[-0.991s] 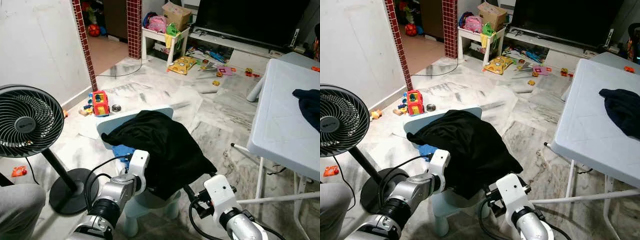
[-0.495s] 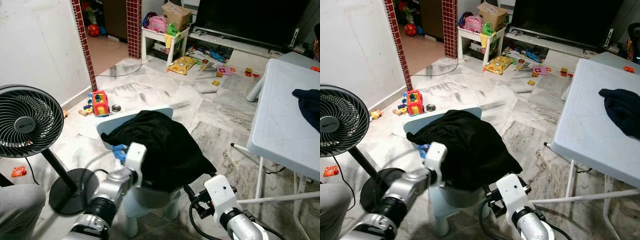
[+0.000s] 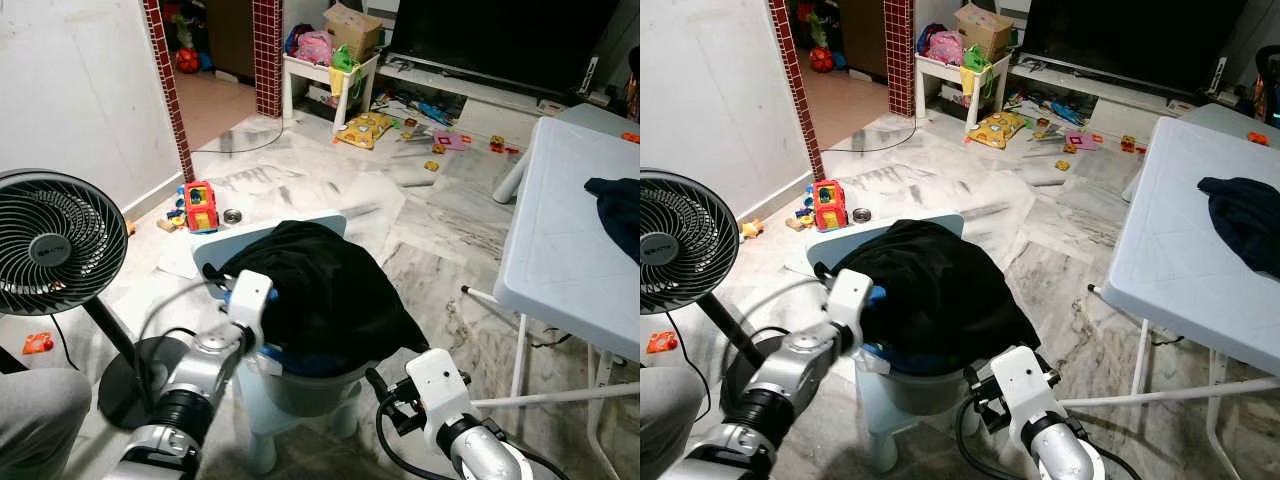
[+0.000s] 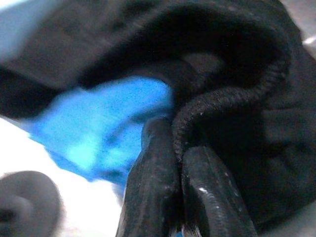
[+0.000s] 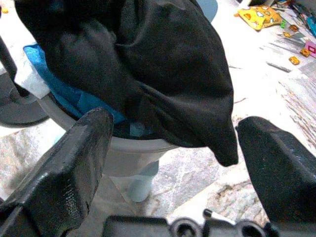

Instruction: Hang hanger

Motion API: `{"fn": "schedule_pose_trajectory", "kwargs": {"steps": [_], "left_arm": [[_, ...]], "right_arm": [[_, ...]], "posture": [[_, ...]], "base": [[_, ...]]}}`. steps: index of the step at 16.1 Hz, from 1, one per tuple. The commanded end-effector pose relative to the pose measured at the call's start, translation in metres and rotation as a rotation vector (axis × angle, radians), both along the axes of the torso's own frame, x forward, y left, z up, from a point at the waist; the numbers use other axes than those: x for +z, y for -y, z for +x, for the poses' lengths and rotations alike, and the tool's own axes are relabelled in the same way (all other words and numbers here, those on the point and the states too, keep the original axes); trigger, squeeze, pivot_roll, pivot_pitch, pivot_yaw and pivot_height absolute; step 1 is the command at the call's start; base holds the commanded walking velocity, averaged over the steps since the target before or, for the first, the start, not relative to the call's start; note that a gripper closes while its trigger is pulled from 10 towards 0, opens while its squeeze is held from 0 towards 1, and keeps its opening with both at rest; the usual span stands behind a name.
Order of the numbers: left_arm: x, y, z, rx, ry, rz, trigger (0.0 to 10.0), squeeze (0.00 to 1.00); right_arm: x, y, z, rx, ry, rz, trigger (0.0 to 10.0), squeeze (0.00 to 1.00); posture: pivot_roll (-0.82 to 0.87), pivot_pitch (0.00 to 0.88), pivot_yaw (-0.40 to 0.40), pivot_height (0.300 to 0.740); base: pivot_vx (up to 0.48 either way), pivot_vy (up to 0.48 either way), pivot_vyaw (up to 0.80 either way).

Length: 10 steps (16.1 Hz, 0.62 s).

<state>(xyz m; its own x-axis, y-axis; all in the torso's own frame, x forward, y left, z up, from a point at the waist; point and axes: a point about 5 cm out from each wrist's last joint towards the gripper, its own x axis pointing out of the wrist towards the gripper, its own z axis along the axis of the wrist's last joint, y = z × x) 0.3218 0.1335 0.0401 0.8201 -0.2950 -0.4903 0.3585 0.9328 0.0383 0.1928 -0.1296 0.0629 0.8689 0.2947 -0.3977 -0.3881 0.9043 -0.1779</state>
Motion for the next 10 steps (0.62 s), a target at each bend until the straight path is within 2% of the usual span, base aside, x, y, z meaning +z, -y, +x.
{"fn": "schedule_pose_trajectory", "kwargs": {"steps": [1, 3, 6, 7, 8, 10], "left_arm": [[0.019, -0.006, 0.013, 0.005, 0.105, 0.059, 0.0, 0.00], [0.031, -0.016, 0.020, -0.011, 0.157, 0.111, 0.0, 0.00], [0.063, -0.023, 0.043, -0.087, 0.292, 0.239, 0.0, 0.00], [0.071, -0.021, 0.048, -0.108, 0.328, 0.271, 0.0, 0.00], [0.085, -0.010, 0.055, -0.190, 0.402, 0.314, 0.0, 0.00], [0.099, 0.006, 0.062, -0.287, 0.456, 0.354, 0.0, 0.00]], "right_arm": [[-0.001, 0.004, 0.001, -0.010, 0.005, -0.011, 10.0, 0.00], [-0.001, 0.004, 0.001, -0.010, 0.003, -0.009, 10.0, 0.00], [-0.002, 0.002, 0.002, -0.005, 0.002, -0.009, 10.0, 0.00], [-0.002, 0.002, 0.003, -0.008, 0.005, -0.008, 10.0, 0.00], [-0.001, 0.003, 0.003, -0.010, 0.008, -0.010, 10.0, 0.00], [-0.002, 0.006, 0.000, -0.019, 0.005, -0.016, 10.0, 0.00]], "posture": [[0.04, 0.000, -0.057, 0.740], [0.04, 0.000, -0.057, 0.740], [0.04, 0.000, -0.052, 0.740], [0.04, 0.000, -0.049, 0.740], [0.03, 0.000, -0.045, 0.740], [0.02, 0.000, -0.037, 0.740]], "base": [[0.000, 0.000, 0.00], [0.000, 0.000, 0.00], [0.000, 0.000, 0.00], [0.000, 0.000, 0.00], [0.000, 0.000, 0.00], [0.000, 0.000, 0.00]]}}
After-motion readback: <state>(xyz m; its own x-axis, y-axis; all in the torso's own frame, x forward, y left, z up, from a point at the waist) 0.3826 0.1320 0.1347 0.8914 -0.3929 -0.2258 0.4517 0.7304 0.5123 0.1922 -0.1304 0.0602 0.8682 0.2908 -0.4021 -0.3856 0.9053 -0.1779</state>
